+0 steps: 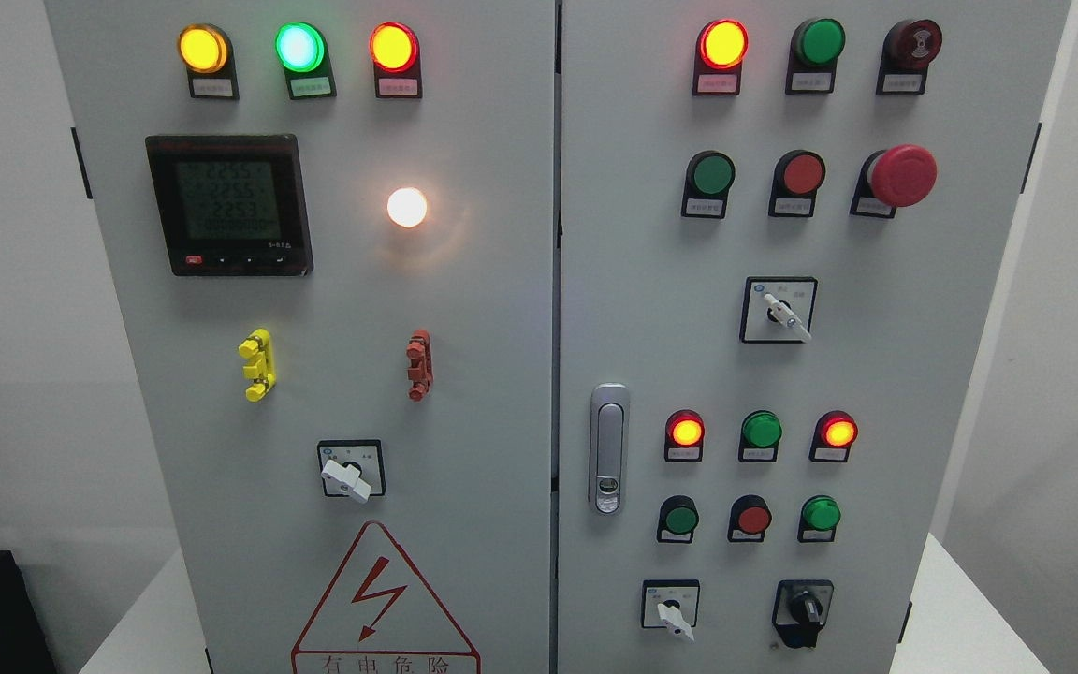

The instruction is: Trip black knob to open circuit

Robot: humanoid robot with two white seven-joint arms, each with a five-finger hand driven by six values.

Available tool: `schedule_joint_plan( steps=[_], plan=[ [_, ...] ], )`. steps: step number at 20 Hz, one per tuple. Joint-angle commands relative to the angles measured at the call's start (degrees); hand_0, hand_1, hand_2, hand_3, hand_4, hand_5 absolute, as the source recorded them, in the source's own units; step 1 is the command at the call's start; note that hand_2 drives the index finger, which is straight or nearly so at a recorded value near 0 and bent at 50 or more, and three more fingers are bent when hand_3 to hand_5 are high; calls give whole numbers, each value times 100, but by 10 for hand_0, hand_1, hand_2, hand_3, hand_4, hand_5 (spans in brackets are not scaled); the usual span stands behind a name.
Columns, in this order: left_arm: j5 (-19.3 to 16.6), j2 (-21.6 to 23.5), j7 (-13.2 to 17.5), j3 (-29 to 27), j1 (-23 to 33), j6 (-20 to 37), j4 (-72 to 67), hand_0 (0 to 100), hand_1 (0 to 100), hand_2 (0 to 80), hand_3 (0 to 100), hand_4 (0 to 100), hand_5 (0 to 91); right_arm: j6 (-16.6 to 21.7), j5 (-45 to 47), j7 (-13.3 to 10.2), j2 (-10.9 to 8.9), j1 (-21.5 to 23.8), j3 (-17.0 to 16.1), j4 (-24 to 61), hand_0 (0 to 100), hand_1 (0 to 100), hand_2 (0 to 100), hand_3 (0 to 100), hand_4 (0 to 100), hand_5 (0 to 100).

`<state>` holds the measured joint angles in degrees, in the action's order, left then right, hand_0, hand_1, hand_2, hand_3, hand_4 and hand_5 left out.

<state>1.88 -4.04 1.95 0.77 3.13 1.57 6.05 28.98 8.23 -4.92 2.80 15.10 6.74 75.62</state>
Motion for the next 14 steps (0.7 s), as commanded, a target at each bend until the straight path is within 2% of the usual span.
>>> schedule_joint_plan(
  steps=[1,14],
  plan=[
    [14,-9,-1,-7,-14,10,1,120,389,0,0,0,0,-6,3,-18,-8,-8,-33,286,487,785,0,1000,955,870],
    [14,-9,-1,-7,-14,10,1,120,389,0,0,0,0,-401,-15,-9,45,1,-200,1085,513,800,0,1000,961,872]
  ],
)
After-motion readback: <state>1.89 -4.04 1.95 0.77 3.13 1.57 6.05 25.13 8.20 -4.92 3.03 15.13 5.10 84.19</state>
